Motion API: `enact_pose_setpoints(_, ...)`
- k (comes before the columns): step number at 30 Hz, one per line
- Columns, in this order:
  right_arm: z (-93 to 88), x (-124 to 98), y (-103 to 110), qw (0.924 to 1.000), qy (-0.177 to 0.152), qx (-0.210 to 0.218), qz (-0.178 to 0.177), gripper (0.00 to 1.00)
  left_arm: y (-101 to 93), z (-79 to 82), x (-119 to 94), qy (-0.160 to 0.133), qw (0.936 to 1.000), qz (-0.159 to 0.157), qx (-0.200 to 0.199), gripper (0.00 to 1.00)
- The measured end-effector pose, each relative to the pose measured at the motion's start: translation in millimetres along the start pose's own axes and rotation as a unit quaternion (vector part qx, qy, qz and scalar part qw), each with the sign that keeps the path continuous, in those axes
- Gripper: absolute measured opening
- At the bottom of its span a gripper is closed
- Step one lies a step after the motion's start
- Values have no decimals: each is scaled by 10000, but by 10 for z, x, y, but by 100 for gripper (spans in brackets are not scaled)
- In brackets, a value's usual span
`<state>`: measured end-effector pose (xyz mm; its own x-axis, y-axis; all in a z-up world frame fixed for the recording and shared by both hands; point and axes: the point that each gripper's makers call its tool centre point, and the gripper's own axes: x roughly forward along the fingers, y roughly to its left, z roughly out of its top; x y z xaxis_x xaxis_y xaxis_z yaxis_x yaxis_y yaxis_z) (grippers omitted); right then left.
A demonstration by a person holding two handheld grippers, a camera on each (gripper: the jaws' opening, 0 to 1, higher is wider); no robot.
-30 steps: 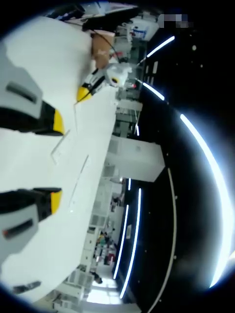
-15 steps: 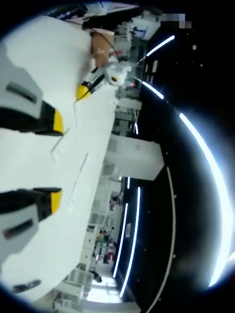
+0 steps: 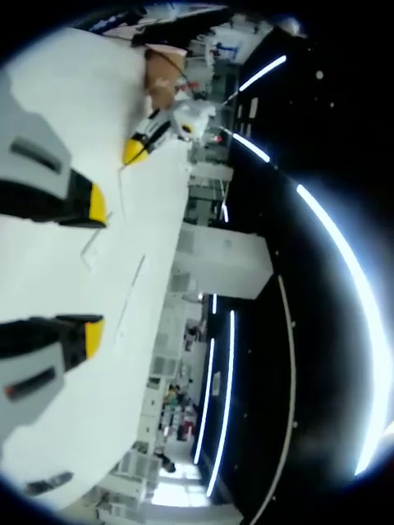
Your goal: Locate the socket holder cover, grip the socket holder cover, clip it into the socket holder slot.
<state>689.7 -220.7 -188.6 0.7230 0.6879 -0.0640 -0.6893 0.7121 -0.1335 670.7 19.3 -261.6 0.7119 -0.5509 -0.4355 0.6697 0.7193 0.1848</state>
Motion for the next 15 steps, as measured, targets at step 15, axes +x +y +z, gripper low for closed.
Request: enact_pose_setpoints(15, 264, 341, -305, 9999, -9, 6, -168, 44, 116, 580, 103, -529, 9943, -140, -911, 3)
